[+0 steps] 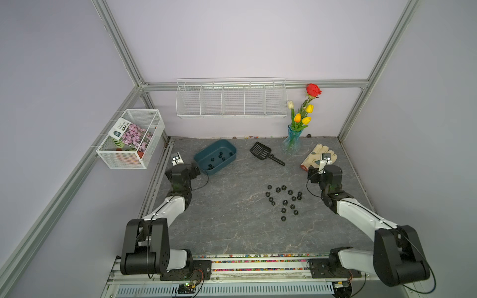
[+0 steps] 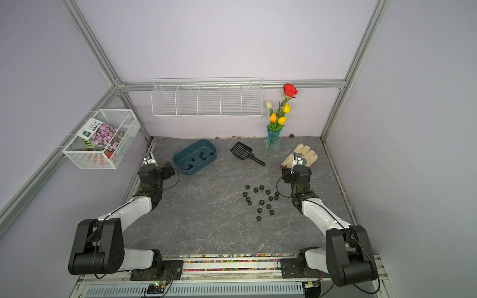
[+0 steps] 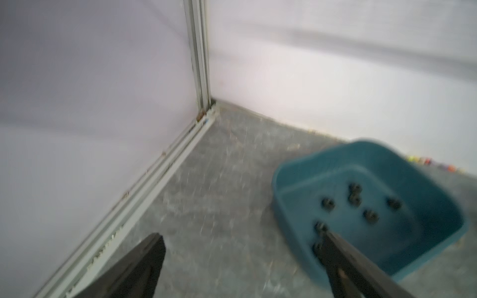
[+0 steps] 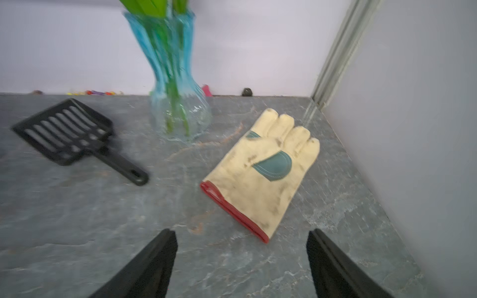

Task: Put the nuts on the desktop into the storage box
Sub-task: Move the storage box to the center of the board.

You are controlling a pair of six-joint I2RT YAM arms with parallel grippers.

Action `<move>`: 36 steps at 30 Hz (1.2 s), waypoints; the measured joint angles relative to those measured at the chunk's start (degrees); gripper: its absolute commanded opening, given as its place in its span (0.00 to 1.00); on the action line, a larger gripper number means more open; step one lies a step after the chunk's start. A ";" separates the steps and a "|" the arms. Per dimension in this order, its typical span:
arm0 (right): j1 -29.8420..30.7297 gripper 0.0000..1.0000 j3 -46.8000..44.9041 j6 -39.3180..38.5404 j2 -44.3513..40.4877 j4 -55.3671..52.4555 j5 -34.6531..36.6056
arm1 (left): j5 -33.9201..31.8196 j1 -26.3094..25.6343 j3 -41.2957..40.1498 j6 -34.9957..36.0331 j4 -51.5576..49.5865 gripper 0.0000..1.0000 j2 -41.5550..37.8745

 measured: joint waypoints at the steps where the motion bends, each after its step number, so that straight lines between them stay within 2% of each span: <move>1: 2.62 0.85 3.80 0.09 -0.04 -4.61 0.35 | -0.48 -0.39 5.20 -1.51 -4.63 1.00 -0.17; 5: 12.81 0.86 17.66 0.92 3.96 -22.82 0.68 | -0.33 -1.53 22.14 -8.66 -21.24 1.00 1.88; 8: 17.14 0.86 24.72 1.97 9.05 -33.94 -2.01 | 1.22 -1.60 29.11 -13.25 -31.01 0.98 6.08; 13: 19.15 0.82 29.09 2.91 14.88 -45.86 -8.17 | 3.15 -1.62 36.44 -20.09 -45.99 0.94 17.20; 17: 19.17 0.83 30.84 2.80 16.50 -50.53 -10.91 | 4.04 -1.62 41.00 -23.69 -54.31 0.92 24.85; 21: 19.17 0.83 32.13 2.43 16.98 -52.04 -12.57 | 5.09 -1.62 42.21 -26.14 -58.16 0.91 27.85; 25: 19.17 0.79 33.46 2.03 19.63 -52.98 -14.01 | 5.81 -1.62 44.61 -27.78 -60.00 0.88 30.71; 30: 19.17 0.78 33.59 1.51 23.74 -53.37 -15.45 | 6.36 -1.62 47.12 -29.11 -59.36 0.85 35.78; 36: 19.17 0.78 33.59 1.05 24.74 -53.33 -16.04 | 6.56 -1.62 47.23 -29.94 -57.48 0.82 39.06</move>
